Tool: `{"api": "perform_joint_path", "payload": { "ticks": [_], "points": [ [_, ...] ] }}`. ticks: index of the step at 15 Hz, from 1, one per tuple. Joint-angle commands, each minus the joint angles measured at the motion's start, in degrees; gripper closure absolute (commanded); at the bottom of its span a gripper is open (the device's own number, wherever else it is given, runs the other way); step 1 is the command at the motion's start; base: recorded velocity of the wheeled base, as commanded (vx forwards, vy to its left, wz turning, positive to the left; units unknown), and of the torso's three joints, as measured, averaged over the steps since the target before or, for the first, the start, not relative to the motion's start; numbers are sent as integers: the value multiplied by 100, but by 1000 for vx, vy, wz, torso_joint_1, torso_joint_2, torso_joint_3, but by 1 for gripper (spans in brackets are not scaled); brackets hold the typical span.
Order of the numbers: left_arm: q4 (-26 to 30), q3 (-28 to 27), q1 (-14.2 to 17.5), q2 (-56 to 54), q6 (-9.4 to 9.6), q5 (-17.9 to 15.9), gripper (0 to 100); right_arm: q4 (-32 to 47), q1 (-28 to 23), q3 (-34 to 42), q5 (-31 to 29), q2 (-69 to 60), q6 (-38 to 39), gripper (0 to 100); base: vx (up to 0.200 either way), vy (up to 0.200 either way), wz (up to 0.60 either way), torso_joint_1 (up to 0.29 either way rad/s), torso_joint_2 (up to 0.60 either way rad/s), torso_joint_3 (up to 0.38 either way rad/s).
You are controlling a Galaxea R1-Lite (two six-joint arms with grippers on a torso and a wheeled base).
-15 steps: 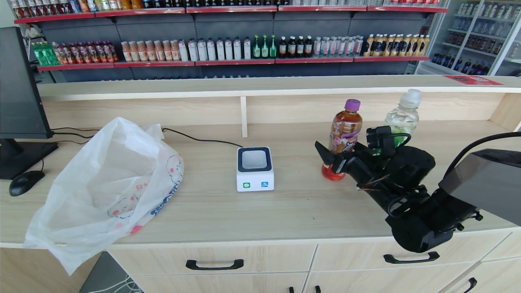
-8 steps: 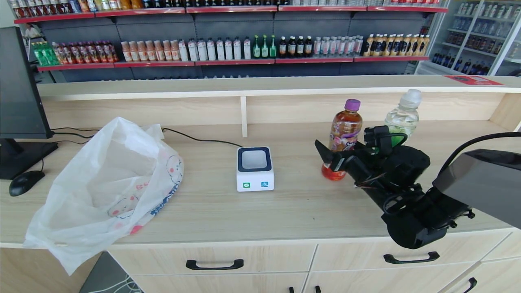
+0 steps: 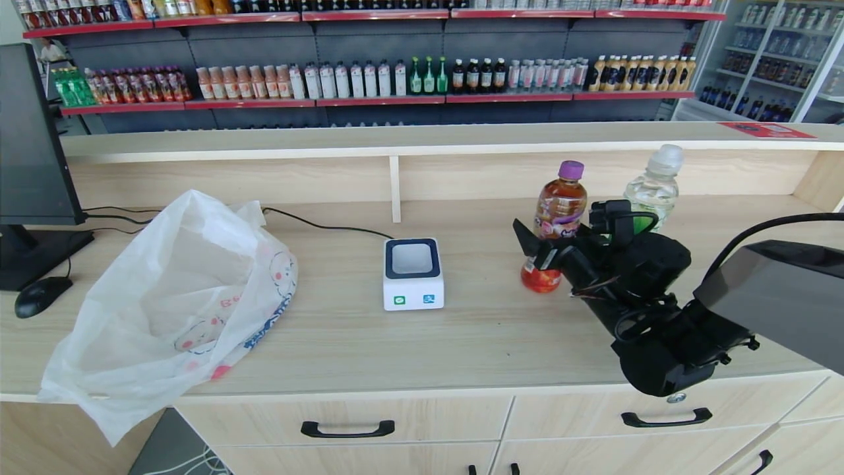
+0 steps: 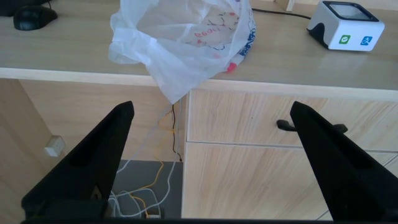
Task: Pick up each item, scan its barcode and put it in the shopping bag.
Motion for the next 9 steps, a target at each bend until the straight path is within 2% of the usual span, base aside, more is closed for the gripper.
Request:
{"api": "perform_joint_path", "payload": {
  "ticks": [1,9],
  "points": [
    [-4,0,0,6,46,1,0,-8,2,52,-2,-25,-10,100,0,0,0,0,0,0],
    [-4,0,0,6,64,1,0,-8,-24,105,-2,-139,-1,100,0,0,0,0,0,0]
  ]
}}
